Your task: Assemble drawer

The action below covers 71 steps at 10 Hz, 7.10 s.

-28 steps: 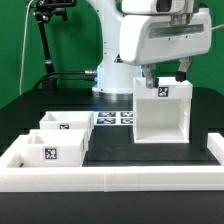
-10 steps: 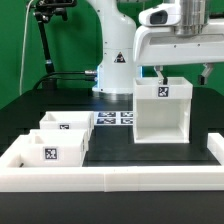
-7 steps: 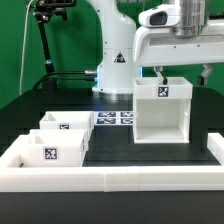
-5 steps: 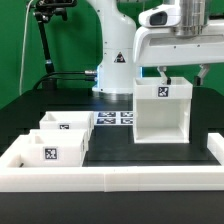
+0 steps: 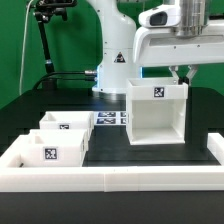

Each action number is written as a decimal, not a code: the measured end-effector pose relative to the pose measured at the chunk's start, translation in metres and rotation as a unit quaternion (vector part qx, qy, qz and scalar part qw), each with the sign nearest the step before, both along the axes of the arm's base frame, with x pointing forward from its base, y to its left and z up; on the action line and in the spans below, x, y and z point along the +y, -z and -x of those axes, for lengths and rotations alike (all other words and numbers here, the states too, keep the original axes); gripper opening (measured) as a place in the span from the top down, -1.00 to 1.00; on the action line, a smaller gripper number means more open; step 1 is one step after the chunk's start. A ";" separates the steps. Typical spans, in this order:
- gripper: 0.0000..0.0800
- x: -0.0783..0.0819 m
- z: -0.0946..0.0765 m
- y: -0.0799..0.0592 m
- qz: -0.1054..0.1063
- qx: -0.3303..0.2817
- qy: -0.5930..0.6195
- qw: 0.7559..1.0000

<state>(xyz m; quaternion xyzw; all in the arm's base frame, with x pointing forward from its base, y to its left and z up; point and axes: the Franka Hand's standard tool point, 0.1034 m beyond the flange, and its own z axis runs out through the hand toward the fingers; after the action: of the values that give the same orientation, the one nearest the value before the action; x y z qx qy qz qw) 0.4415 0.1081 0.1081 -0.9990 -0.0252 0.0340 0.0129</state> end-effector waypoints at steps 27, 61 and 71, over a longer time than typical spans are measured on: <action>0.91 -0.015 -0.138 -0.002 -0.025 -0.073 0.055 0.996; 0.91 -0.028 -0.204 -0.002 -0.074 0.020 0.690 0.720; -0.62 -0.028 -0.183 -0.021 -0.083 0.009 0.615 0.784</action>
Offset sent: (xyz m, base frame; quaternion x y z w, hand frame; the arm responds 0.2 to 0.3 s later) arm 0.0000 0.0000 0.0000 0.0000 0.0000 0.0000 1.0000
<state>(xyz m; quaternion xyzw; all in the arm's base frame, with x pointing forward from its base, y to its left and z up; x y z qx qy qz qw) 0.6247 0.0805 0.1293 -0.7975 0.5919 0.0255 0.1146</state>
